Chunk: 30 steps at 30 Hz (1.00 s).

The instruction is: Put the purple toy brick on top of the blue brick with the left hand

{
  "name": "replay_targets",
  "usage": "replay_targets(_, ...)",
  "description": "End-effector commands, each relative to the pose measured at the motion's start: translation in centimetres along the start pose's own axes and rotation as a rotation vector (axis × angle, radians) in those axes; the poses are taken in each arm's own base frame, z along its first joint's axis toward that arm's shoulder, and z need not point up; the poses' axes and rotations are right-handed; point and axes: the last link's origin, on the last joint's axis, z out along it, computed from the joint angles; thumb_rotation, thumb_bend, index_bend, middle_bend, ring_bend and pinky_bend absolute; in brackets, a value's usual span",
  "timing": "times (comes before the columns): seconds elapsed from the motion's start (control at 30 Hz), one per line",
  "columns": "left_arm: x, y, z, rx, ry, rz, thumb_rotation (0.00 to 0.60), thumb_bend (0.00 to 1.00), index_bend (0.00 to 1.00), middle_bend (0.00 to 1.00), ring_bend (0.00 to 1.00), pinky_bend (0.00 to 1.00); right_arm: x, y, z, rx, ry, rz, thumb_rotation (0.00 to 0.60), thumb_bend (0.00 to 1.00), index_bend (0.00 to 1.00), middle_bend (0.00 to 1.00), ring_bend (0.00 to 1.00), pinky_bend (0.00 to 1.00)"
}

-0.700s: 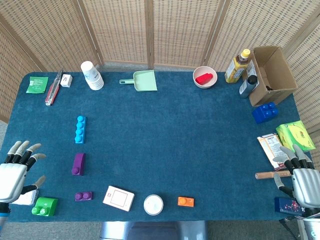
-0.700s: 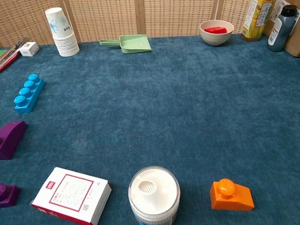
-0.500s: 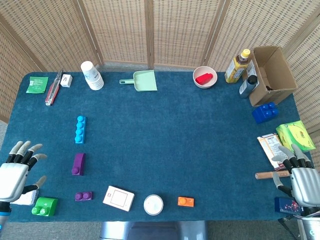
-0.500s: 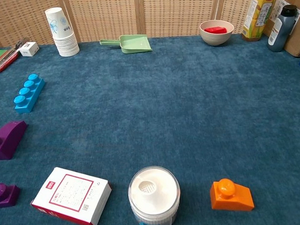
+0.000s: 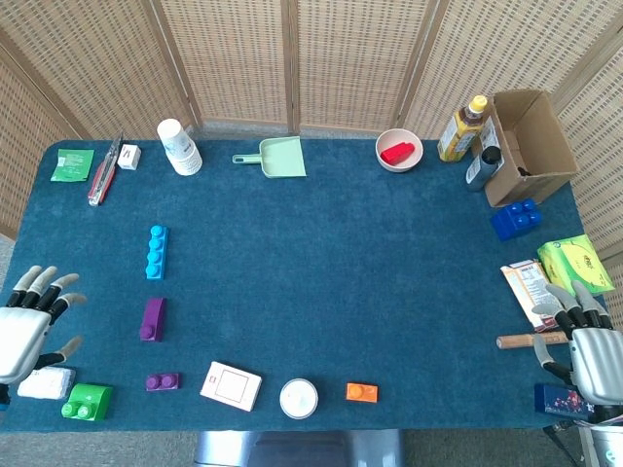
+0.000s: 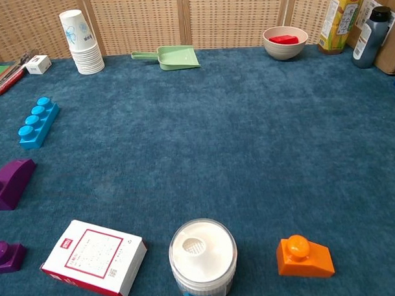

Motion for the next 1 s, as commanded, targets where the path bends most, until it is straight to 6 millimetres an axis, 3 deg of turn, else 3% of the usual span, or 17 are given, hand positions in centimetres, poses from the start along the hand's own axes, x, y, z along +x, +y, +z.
replay_targets(0.03,-0.1,-0.8,1.0,-0.035,-0.031,0.013,0.600,0.30,0.32,0.19,0.07,0.00,0.0,0.0,0.0,0.000,0.001,0.000,0.600,0.40,0.36,0.19,0.04,0.18)
replay_targets(0.3,-0.8,-2.4,3.4,-0.172,-0.134,0.176,0.600,0.30,0.25,0.14,0.04,0.00,0.1,0.0,0.4,-0.007,-0.001,-0.014,0.600,0.40,0.36,0.19,0.04,0.18)
replay_targets(1.0,-4.9,-2.3,7.3,-0.447,-0.244,0.306,0.600,0.30,0.25,0.08,0.02,0.00,0.5,-1.0,0.2,-0.021,0.011,-0.045,0.600,0.40,0.36,0.19,0.04,0.18)
